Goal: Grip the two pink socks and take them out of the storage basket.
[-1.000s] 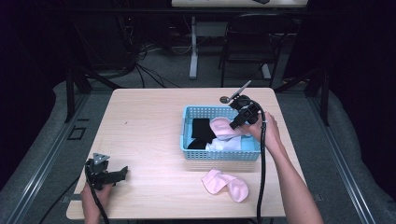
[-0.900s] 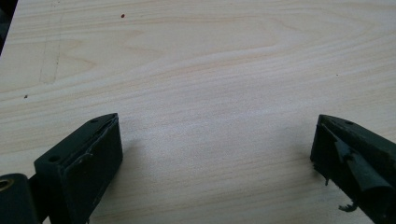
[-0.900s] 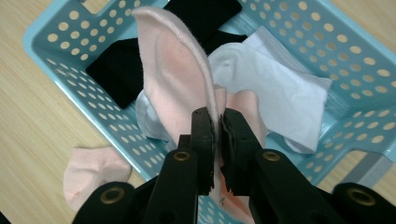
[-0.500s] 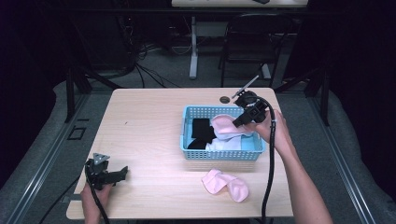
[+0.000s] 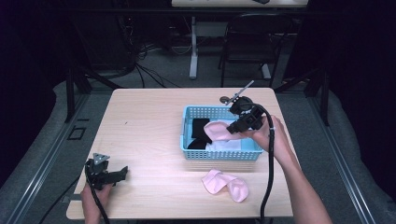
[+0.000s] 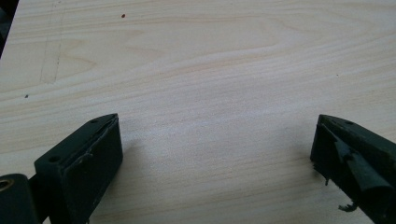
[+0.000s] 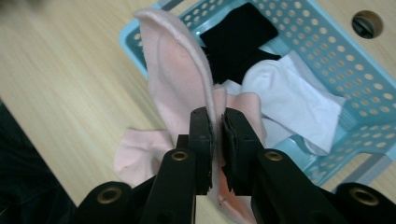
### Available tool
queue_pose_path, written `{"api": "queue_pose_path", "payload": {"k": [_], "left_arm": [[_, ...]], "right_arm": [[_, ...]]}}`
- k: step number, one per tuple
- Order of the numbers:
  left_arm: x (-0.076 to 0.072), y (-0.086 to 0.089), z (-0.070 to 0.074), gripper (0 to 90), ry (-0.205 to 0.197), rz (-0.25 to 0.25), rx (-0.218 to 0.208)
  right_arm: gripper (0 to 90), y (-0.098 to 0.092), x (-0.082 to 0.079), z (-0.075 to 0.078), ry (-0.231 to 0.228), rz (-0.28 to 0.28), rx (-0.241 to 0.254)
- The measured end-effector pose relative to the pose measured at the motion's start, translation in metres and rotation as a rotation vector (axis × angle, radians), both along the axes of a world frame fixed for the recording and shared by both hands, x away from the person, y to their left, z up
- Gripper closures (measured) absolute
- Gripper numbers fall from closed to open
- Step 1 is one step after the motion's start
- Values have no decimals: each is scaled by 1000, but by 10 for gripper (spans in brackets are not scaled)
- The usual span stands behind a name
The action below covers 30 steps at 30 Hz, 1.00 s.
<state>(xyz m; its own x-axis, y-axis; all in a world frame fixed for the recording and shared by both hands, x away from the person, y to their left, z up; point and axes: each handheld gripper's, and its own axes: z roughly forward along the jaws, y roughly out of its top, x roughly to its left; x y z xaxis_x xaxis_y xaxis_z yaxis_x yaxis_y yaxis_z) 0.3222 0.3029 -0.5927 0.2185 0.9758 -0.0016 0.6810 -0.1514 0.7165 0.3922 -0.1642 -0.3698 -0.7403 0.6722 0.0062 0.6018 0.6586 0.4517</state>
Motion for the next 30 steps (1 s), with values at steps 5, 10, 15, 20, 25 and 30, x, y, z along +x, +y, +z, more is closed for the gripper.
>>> {"api": "queue_pose_path", "payload": {"k": [5,10,15,20,25,30], "left_arm": [[0,0,0,23,0,0,-1],[0,0,0,23,-1,2,-3],[0,0,0,24,-1,1,0],[0,0,0,24,-2,0,0],[0,0,0,24,-2,1,-1],[0,0,0,24,0,-1,0]], "right_arm": [[822,10,-18,1,-10,45,18],[817,27,-36,-10,7,110,5],[815,42,-47,-30,29,150,-6],[813,55,-54,-53,60,186,7],[810,64,-56,-77,92,204,2],[809,67,-56,-101,128,209,-10]]}}
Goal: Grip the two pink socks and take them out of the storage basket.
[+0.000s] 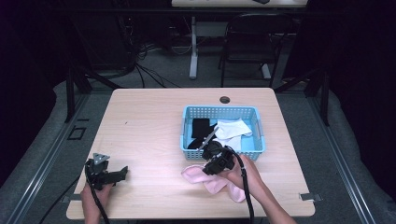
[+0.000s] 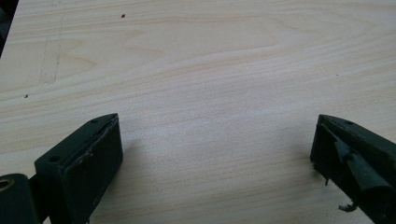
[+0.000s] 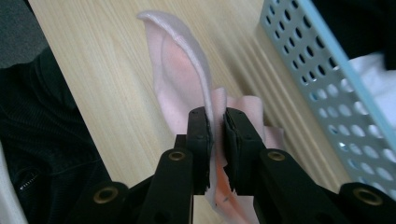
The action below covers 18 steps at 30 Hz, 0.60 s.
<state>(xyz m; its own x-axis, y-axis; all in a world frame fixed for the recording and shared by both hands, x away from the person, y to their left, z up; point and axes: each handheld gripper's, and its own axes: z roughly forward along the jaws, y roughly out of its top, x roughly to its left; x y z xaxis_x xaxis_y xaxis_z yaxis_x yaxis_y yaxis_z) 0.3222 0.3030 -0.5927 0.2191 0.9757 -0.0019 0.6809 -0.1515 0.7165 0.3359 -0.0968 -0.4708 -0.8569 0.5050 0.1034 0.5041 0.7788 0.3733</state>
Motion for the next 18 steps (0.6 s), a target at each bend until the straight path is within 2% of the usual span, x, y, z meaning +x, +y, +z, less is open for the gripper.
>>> {"api": "queue_pose_path", "payload": {"k": [6,10,15,18], "left_arm": [[0,0,0,24,0,0,0],[0,0,0,24,0,0,0],[0,0,0,24,0,0,-1],[0,0,0,24,0,0,0]], "right_arm": [[808,0,3,-21,23,-6,-21],[789,1,8,-35,32,-26,-15],[717,0,12,-44,42,-31,-30],[622,-6,12,-41,33,-53,6]]}}
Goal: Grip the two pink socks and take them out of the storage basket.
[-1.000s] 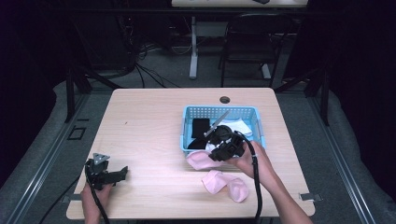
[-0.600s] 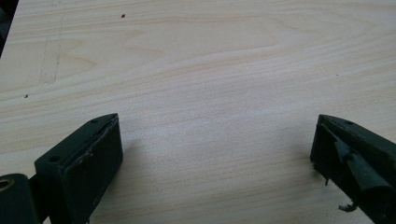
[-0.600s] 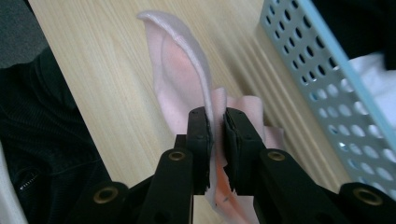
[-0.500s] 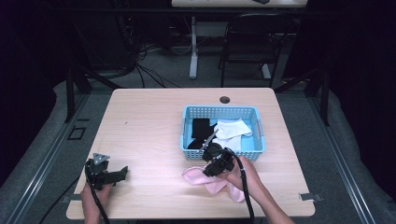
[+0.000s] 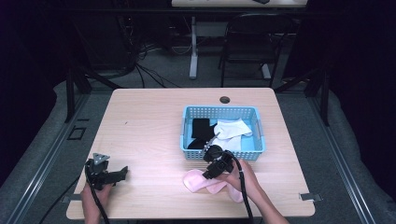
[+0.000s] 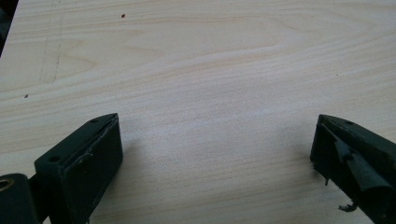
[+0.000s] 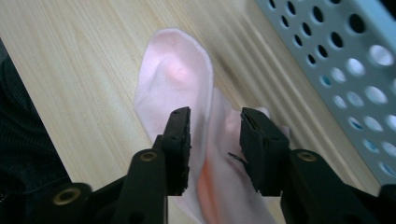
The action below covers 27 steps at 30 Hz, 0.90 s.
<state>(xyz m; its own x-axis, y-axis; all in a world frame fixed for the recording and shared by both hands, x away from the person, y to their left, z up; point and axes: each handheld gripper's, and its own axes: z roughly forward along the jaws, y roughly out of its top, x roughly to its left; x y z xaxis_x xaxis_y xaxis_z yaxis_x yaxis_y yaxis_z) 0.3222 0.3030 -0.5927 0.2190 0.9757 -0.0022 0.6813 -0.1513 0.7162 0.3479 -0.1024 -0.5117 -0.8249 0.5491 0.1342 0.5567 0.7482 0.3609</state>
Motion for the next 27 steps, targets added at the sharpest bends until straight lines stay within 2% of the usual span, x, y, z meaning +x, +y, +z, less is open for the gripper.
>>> {"api": "queue_pose_path", "payload": {"k": [4,6,10,13,16,21,27], "left_arm": [[0,0,0,24,0,0,0],[0,0,0,24,-1,0,0],[0,0,0,24,-1,0,1],[0,0,0,24,-2,1,0],[0,0,0,24,-2,1,0],[0,0,0,24,-1,0,1],[0,0,0,24,-2,1,0]], "right_arm": [[477,-9,-3,10,-18,-19,4],[426,-13,-5,14,-19,-24,33],[307,-21,-10,22,-30,-44,49],[202,-28,-15,27,-39,-54,48],[145,-39,-20,32,-56,-63,34],[101,-59,-27,33,-70,-97,59],[68,-86,-35,25,-74,-152,75]]}}
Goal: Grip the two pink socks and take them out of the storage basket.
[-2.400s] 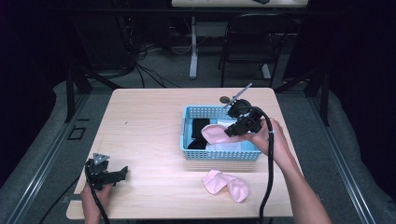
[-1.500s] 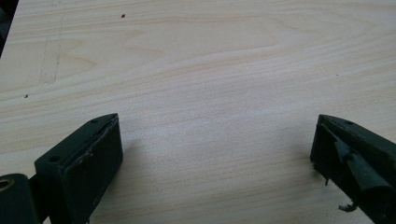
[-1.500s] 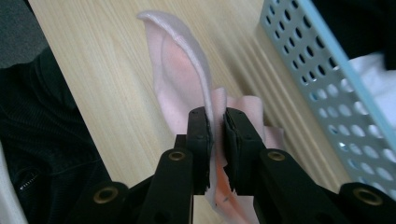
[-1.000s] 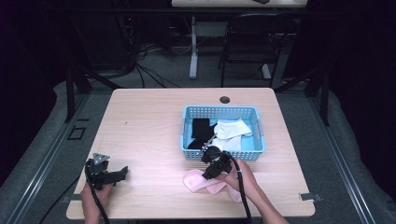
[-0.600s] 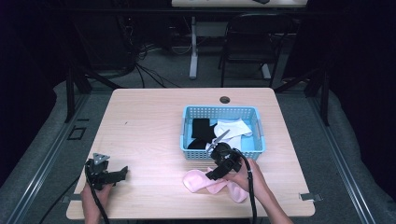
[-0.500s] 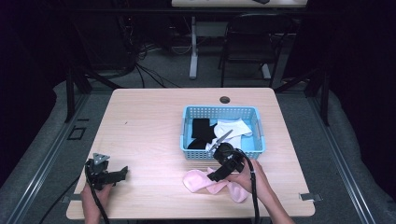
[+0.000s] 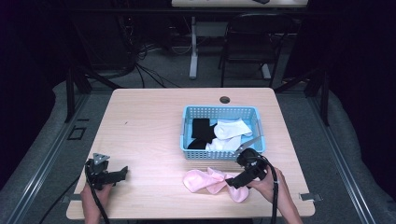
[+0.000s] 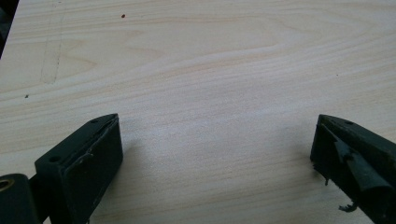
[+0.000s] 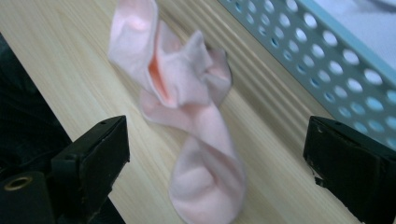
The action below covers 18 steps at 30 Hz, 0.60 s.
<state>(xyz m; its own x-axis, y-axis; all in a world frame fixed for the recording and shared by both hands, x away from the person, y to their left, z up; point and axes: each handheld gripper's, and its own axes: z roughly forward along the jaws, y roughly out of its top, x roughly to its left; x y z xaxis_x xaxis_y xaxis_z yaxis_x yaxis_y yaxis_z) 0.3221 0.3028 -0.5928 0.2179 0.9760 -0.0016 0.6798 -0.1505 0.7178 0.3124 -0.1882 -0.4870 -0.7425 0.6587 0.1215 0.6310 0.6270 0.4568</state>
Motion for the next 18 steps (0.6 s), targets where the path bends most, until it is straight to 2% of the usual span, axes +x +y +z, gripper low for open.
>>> {"api": "queue_pose_path", "payload": {"k": [7,13,16,18], "left_arm": [[0,0,0,24,0,0,0],[0,0,0,24,-1,0,1],[0,0,0,24,0,0,1],[0,0,0,24,-1,0,1]], "right_arm": [[57,-36,-10,-20,1,-96,29],[50,-59,-19,-40,27,-159,45],[46,-71,-23,-50,38,-190,71],[47,-77,-26,-53,31,-210,73]]}}
